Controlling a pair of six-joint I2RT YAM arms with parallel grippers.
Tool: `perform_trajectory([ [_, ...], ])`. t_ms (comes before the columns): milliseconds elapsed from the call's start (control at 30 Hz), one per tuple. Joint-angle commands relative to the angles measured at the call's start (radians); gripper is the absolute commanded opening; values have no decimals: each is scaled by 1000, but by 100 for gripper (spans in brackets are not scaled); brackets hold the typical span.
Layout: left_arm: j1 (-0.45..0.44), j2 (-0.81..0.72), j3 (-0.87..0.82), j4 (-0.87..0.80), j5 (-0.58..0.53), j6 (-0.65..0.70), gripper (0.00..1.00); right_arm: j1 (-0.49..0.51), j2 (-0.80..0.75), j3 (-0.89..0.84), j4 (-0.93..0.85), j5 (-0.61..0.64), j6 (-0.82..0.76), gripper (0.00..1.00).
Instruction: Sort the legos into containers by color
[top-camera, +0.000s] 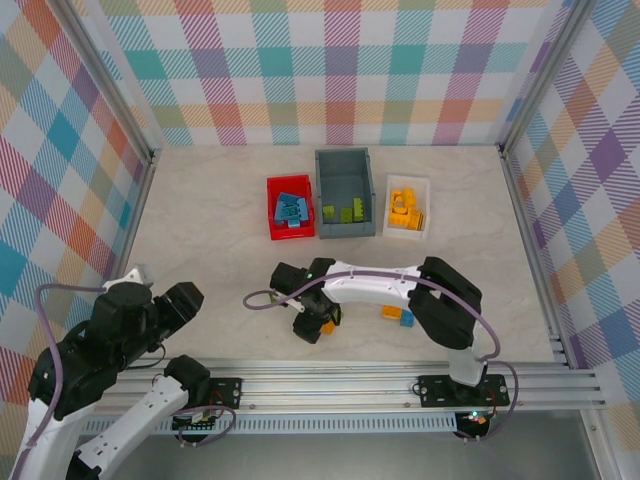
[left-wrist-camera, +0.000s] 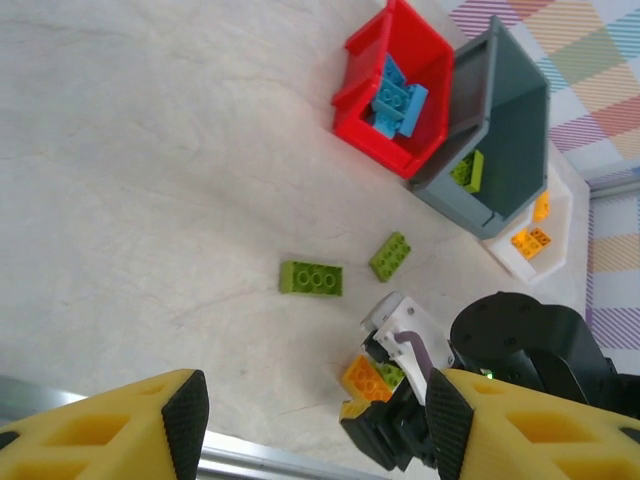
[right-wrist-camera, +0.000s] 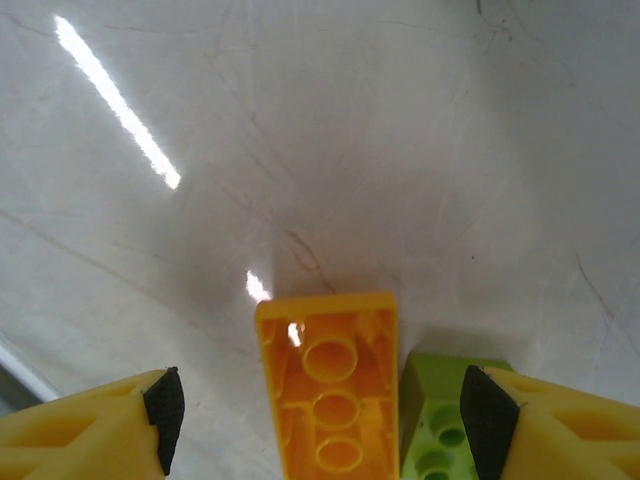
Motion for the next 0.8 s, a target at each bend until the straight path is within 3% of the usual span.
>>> perform_trajectory([
  [0,0,-1,-9,-50,-18,-34,61,4,34,38,-39,57,-43,74],
  [100,0,12,-9,-33,-8,-28,61,4,59,50,-31,71,-50,70],
  [500,0,37,-15,20,25,-1,61,2,61,30,4,51,-15,39],
  [633,0,55,-36,103,101,26,62,-23,-38,43,13,44,22,36],
  [767,1,113,-70,214,216,40,64,-118,-210,47,11,13,74,35],
])
